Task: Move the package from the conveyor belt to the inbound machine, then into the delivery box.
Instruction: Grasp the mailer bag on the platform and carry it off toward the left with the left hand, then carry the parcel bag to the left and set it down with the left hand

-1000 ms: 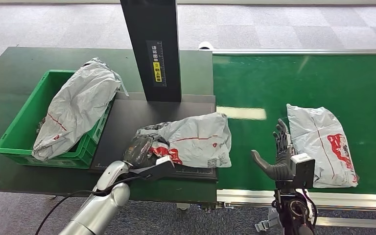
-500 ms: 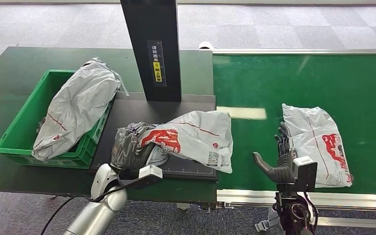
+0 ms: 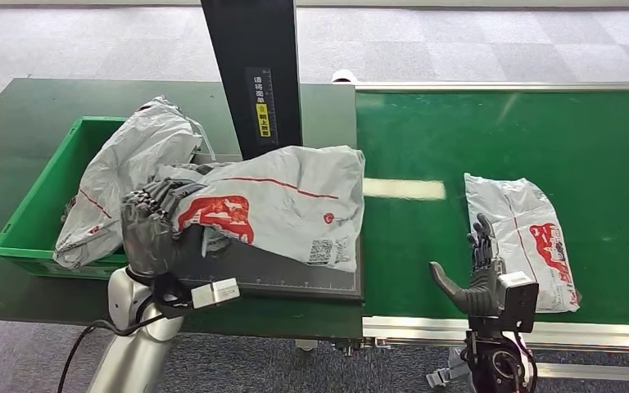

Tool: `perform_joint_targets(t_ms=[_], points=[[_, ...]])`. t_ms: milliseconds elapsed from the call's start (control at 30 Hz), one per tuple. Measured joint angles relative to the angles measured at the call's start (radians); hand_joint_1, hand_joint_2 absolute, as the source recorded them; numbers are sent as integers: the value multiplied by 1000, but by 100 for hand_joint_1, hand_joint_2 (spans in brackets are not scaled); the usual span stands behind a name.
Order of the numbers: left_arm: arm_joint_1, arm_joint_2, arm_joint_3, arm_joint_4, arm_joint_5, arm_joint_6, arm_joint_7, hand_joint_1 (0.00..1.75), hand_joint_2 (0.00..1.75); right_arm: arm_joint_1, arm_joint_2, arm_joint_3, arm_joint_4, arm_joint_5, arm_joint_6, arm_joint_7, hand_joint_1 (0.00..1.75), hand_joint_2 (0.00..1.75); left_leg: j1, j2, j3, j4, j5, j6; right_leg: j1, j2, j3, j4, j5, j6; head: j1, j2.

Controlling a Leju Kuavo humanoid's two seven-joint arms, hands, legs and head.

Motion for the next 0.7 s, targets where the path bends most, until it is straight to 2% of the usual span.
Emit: perform_joint_targets(t_ms=[167,267,333,433,533,700], points=[[-60,-43,194,-54,-181,0,4,175,175,14,0,0,-14,0,-4,0,0,175,0,0,0,0,0,0,0,0,0,0,0,0,0,0],[-105,-57,305,-56,-235,0,36,175,175,22,0,0,-23,1,-6,0,0,175,0,0,0,0,0,0,0,0,0,0,0,0,0,0],[-141,-55,359,-30,-243,0,92,175,175,26,0,-1,-29,2,-6,1,0,175,0,0,0,0,0,0,0,0,0,0,0,0,0,0],[-199,-23,405,70,-218,0,235,175,175,31,0,-2,-39,6,-6,6,0,175,0,0,0,0,0,0,0,0,0,0,0,0,0,0],[-244,18,430,179,-132,-3,289,175,175,37,-1,-5,-49,9,-6,12,0,175,0,0,0,0,0,0,0,0,0,0,0,0,0,0],[-296,75,456,368,312,-81,213,175,175,42,-1,-9,-57,17,0,14,0,175,0,1,0,0,0,0,0,1,-1,0,0,0,0,0]])
